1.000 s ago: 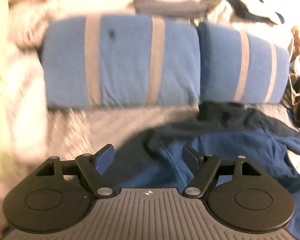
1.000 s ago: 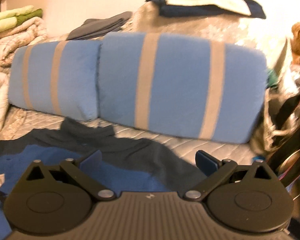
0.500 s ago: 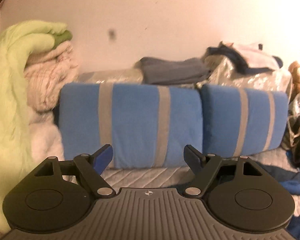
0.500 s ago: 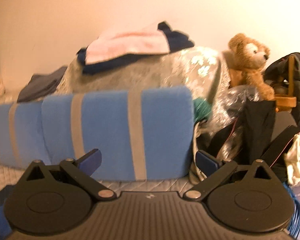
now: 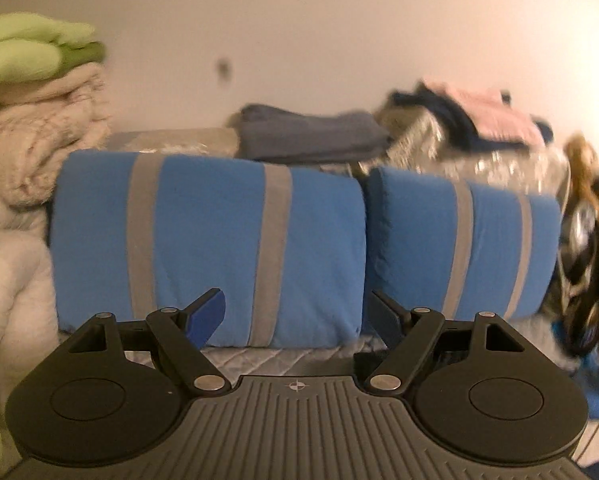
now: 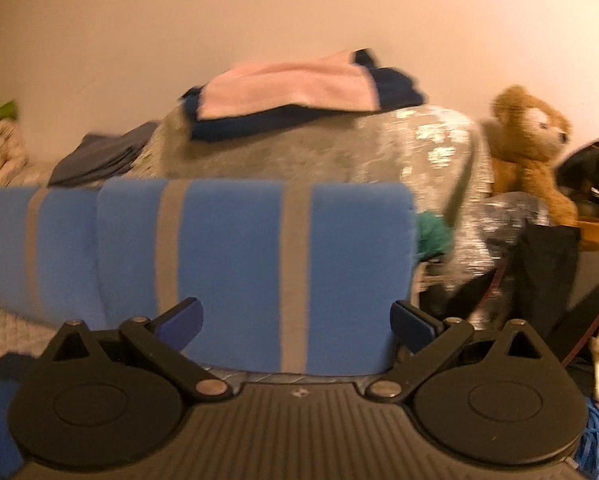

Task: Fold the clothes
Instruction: 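Open the left gripper and lift both tools away from the jacket, then move both tools toward the dark navy collar of the jacket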

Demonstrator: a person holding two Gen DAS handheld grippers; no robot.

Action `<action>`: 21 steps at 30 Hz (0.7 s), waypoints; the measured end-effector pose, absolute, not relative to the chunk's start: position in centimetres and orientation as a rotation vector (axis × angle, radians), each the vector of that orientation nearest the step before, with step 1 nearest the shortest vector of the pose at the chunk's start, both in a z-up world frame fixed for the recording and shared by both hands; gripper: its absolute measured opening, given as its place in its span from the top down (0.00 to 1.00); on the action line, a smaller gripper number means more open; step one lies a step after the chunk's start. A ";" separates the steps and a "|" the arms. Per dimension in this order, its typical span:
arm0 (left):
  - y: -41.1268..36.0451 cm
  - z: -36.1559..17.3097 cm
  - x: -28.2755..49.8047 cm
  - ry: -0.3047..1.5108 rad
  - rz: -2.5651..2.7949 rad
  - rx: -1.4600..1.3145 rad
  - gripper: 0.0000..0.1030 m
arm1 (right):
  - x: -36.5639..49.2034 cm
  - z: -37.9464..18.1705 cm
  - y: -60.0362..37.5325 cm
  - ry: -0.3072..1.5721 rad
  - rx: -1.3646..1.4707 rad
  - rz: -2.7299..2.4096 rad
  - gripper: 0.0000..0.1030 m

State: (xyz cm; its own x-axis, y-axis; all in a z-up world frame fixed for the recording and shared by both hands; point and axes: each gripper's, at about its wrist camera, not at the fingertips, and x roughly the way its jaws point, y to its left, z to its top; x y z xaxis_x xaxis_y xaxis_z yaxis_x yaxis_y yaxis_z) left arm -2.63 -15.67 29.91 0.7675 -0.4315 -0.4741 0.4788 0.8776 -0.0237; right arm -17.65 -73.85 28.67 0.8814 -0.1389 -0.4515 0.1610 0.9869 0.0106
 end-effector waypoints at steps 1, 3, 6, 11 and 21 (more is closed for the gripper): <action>-16.1 29.4 -2.6 0.493 -0.505 0.127 0.24 | -17.3 28.0 -73.2 0.474 0.037 -0.132 0.00; -16.9 28.2 -2.4 0.503 -0.521 0.170 0.24 | -16.7 26.7 -71.9 0.488 0.014 -0.083 0.00; -17.5 26.4 -2.1 0.526 -0.539 0.213 0.24 | -15.9 24.4 -69.8 0.510 -0.038 -0.006 0.00; -17.9 23.4 -0.7 0.583 -0.551 0.229 0.24 | -14.7 20.8 -66.0 0.536 -0.144 0.119 0.00; -20.5 17.6 1.8 0.668 -0.601 0.317 0.24 | -11.5 14.0 -58.6 0.599 -0.361 0.313 0.01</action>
State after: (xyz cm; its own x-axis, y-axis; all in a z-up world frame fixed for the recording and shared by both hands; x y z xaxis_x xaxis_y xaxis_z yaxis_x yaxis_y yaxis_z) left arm 1.77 -20.47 17.56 0.6257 -0.4163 -0.6597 0.6124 0.7860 0.0848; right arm -11.49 -58.64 13.95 0.7827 0.1807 -0.5956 -0.3863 0.8914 -0.2371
